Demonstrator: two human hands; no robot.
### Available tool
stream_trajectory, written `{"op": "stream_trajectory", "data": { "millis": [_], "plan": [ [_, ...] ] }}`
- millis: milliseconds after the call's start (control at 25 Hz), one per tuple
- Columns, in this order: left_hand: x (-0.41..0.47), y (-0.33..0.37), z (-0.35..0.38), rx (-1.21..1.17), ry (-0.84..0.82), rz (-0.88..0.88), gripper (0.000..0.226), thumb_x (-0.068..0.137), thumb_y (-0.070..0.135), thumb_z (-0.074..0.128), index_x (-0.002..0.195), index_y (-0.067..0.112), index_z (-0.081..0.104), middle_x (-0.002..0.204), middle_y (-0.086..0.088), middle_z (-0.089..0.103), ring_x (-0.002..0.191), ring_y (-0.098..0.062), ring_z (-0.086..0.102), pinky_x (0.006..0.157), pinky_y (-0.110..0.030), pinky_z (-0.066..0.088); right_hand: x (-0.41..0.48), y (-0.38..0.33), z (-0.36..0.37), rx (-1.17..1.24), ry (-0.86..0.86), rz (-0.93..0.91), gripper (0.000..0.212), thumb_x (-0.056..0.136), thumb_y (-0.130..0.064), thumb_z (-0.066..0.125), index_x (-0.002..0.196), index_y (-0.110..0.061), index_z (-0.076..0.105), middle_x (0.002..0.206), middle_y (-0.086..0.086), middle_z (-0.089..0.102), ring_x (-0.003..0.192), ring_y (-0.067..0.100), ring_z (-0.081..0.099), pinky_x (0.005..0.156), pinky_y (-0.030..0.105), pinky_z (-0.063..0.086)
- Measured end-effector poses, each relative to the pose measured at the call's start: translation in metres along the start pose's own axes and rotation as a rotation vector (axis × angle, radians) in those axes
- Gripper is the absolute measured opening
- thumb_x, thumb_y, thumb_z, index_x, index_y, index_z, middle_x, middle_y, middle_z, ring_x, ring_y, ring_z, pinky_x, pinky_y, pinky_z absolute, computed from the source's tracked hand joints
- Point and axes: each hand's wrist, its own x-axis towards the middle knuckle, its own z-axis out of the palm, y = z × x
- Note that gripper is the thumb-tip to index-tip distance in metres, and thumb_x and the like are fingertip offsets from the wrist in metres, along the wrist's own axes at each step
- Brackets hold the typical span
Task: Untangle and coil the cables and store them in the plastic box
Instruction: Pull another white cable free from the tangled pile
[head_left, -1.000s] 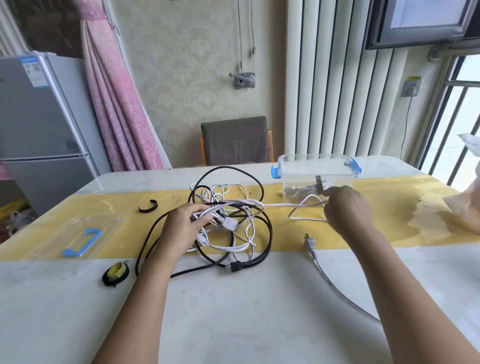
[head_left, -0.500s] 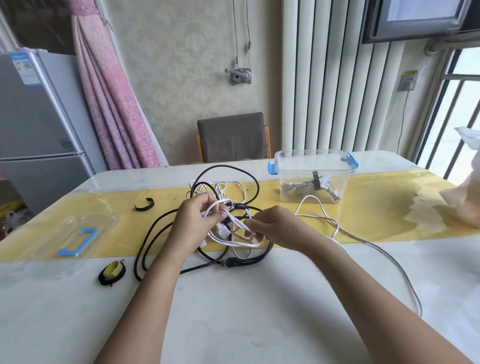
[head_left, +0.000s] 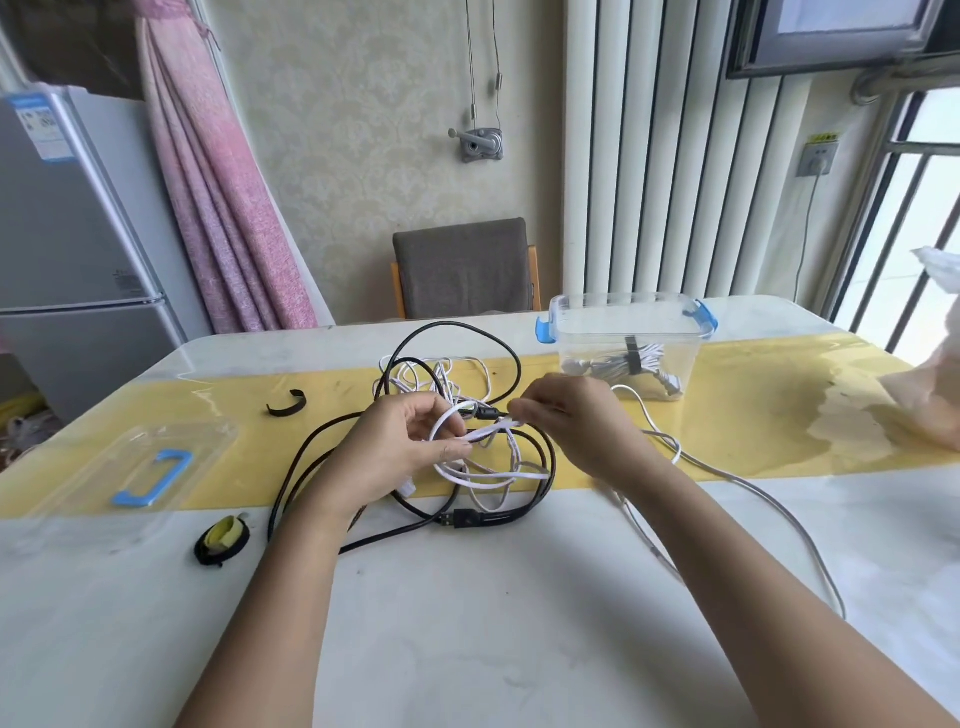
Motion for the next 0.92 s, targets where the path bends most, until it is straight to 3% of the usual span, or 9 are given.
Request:
{"op": "stream_trajectory", "data": {
  "millis": [120,200,280,440,560,680,760,840,920],
  "plan": [
    [0.001,-0.002,0.000,-0.052,-0.003,-0.003,0.005,0.077,0.029,0.073,0.081,0.026,0.074,0.069,0.006,0.068,0.068,-0.007,0.060,0.058,-0.028,0.049,0.002,0.001,-0.003,-0.034,0.150,-0.051,0.020,0.090,-0.024,0.061,0.080,-0.009,0.070,0.073,0.001,0.059,0.065,0.012,0.048,0.059,0.022,0.033],
    [0.002,-0.009,-0.008,-0.082,-0.018,0.011,0.009,0.079,0.025,0.073,0.085,0.031,0.076,0.080,0.004,0.073,0.076,-0.004,0.061,0.068,-0.023,0.048,0.003,0.003,-0.006,-0.033,0.246,-0.052,0.020,0.090,-0.023,0.060,0.078,-0.010,0.070,0.073,0.000,0.058,0.063,0.011,0.048,0.058,0.022,0.034],
    [0.002,-0.018,-0.015,-0.009,-0.025,-0.031,0.018,0.079,0.025,0.069,0.085,0.040,0.075,0.087,-0.001,0.073,0.079,-0.005,0.058,0.071,-0.027,0.044,0.003,0.007,-0.013,-0.013,0.354,-0.027,0.022,0.091,-0.023,0.059,0.076,-0.011,0.069,0.071,-0.002,0.057,0.062,0.010,0.047,0.057,0.021,0.033],
    [0.004,-0.028,-0.021,0.249,-0.045,-0.119,0.029,0.084,0.009,0.068,0.075,0.036,0.073,0.066,0.012,0.067,0.058,0.003,0.052,0.055,-0.012,0.037,0.004,0.015,-0.032,0.067,0.514,0.055,0.023,0.092,-0.024,0.057,0.077,-0.010,0.067,0.072,0.004,0.062,0.065,0.013,0.051,0.058,0.019,0.035],
    [0.009,-0.025,-0.019,0.455,0.218,-0.059,0.026,0.080,0.005,0.067,0.072,0.029,0.066,0.070,0.010,0.066,0.066,-0.001,0.056,0.056,-0.016,0.036,0.004,0.016,-0.037,0.003,0.558,0.090,0.025,0.093,-0.025,0.056,0.076,-0.010,0.068,0.059,-0.008,0.055,0.059,0.006,0.051,0.055,0.012,0.031],
    [0.013,-0.023,-0.017,0.554,0.760,0.187,0.023,0.074,-0.009,0.062,0.074,0.014,0.058,0.082,-0.002,0.058,0.074,-0.024,0.056,0.062,-0.029,0.039,0.002,0.012,-0.044,0.006,0.638,0.078,0.026,0.093,-0.027,0.056,0.072,-0.016,0.064,0.050,-0.011,0.047,0.054,0.004,0.049,0.053,0.016,0.030],
    [0.012,-0.027,-0.020,0.550,1.020,0.240,0.015,0.075,-0.004,0.066,0.081,0.008,0.059,0.090,-0.012,0.056,0.081,-0.029,0.054,0.070,-0.035,0.039,0.001,0.013,-0.052,0.020,0.708,0.065,0.026,0.094,-0.028,0.055,0.071,-0.018,0.062,0.050,-0.009,0.047,0.053,0.009,0.047,0.055,0.022,0.031],
    [0.015,-0.040,-0.022,0.593,1.016,0.058,0.022,0.076,0.017,0.075,0.091,0.009,0.061,0.099,-0.014,0.056,0.095,-0.035,0.051,0.079,-0.040,0.036,0.004,0.022,-0.056,-0.020,0.761,0.121,0.028,0.094,-0.027,0.053,0.072,-0.013,0.063,0.052,-0.003,0.048,0.054,0.015,0.044,0.057,0.031,0.027],
    [0.019,-0.064,-0.023,0.653,0.840,-0.211,0.043,0.073,0.039,0.077,0.101,0.010,0.063,0.107,-0.015,0.058,0.104,-0.037,0.049,0.084,-0.044,0.036,0.008,0.043,-0.059,-0.140,0.769,0.275,0.030,0.094,-0.026,0.050,0.076,-0.007,0.065,0.062,0.007,0.055,0.064,0.026,0.046,0.059,0.034,0.023]
  ]
}}
